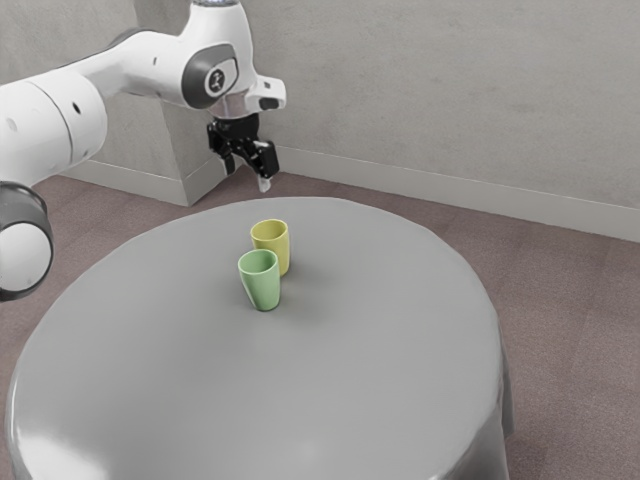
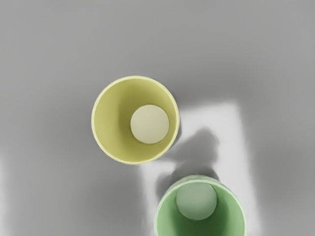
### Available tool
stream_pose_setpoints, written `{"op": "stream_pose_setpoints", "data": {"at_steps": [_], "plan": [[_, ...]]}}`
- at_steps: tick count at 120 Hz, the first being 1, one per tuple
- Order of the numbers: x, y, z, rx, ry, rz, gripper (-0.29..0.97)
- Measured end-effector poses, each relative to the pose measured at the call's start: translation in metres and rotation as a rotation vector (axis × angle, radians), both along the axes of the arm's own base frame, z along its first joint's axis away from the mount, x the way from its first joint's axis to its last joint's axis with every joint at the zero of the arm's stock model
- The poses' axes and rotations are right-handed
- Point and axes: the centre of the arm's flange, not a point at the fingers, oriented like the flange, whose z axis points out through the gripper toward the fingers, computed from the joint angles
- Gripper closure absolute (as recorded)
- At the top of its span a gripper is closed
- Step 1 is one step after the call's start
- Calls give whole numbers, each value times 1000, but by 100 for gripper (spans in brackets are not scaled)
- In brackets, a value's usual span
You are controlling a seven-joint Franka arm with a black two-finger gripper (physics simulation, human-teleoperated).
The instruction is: Place the left cup onto the right cup
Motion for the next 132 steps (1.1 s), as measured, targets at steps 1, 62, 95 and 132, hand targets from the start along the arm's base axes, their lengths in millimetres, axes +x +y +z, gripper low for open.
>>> {"op": "stream_pose_setpoints", "data": {"at_steps": [1, 62, 95, 132], "plan": [[0, -1, -1, -1, 1, -1, 0], [13, -5, -30, -16, 27, -21, 0], [19, -5, -44, -23, 39, -24, 0], [22, 0, -57, -22, 52, -20, 0]]}}
